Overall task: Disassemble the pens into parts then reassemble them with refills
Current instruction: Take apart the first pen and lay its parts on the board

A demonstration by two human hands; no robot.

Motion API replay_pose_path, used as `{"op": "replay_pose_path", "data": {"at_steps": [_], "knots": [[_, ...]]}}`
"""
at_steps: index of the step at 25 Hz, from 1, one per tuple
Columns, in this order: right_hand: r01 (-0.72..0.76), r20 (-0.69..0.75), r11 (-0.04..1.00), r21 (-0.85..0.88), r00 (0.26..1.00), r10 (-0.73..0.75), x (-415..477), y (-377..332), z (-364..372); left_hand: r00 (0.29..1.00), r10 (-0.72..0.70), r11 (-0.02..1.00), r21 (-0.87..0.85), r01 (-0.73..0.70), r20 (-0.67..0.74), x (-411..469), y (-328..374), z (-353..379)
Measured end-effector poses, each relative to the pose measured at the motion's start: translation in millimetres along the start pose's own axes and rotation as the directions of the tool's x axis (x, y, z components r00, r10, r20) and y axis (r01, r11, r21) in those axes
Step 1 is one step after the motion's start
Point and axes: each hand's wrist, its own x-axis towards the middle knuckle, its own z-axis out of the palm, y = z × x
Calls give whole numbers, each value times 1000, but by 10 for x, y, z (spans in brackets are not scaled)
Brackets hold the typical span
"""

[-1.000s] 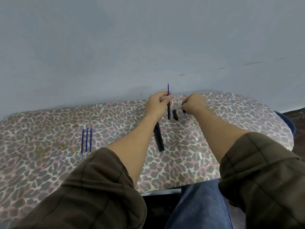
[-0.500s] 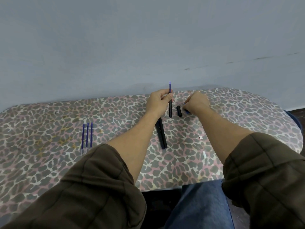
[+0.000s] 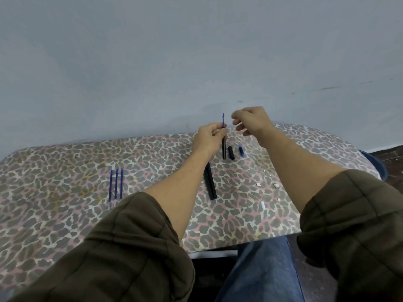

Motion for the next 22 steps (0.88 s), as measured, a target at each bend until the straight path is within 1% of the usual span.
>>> {"op": "replay_pose_path", "data": {"at_steps": [1, 3, 5, 8, 10, 11, 14, 15, 16, 17, 20, 22], "knots": [[17, 68, 1000, 9, 998, -18, -46, -98, -13, 1000, 6, 1000, 1, -6, 3, -20, 42, 3], [58, 143, 996, -72, 989, -47, -109, -218, -16, 1000, 13, 1000, 13, -13, 2, -40, 112, 8], [79, 125, 988, -130, 990, -63, -178, -266, -36, 999, 36, 998, 42, -36, -6, -91, 171, 3], [86, 85, 990, -112, 993, -76, -251, -333, -130, 999, 50, 993, 103, -49, -4, -169, 254, 5], [108, 27, 993, -54, 994, -106, -262, -419, -219, 1000, 29, 989, 142, -29, 1, -198, 294, 17], [126, -25, 991, -31, 992, -127, -260, -474, -265, 1000, 23, 986, 168, -21, -8, -209, 300, 22], [160, -239, 986, -38, 957, -164, -202, -608, -421, 998, -4, 973, 229, 18, -60, -224, 284, 15], [149, -289, 987, -68, 944, -162, -172, -613, -467, 996, -33, 974, 222, 50, -80, -216, 268, 7], [129, -308, 984, -120, 938, -160, -139, -596, -503, 993, -69, 974, 208, 89, -98, -203, 253, 0], [104, -295, 976, -192, 942, -159, -111, -557, -516, 987, -112, 972, 193, 133, -114, -184, 238, -1], [26, -173, 911, -411, 979, -106, -99, -358, -460, 961, -227, 948, 189, 256, -159, -107, 191, 28], [-13, -120, 866, -499, 991, -55, -77, -178, -404, 944, -271, 922, 230, 312, -190, -55, 139, 76]]}}
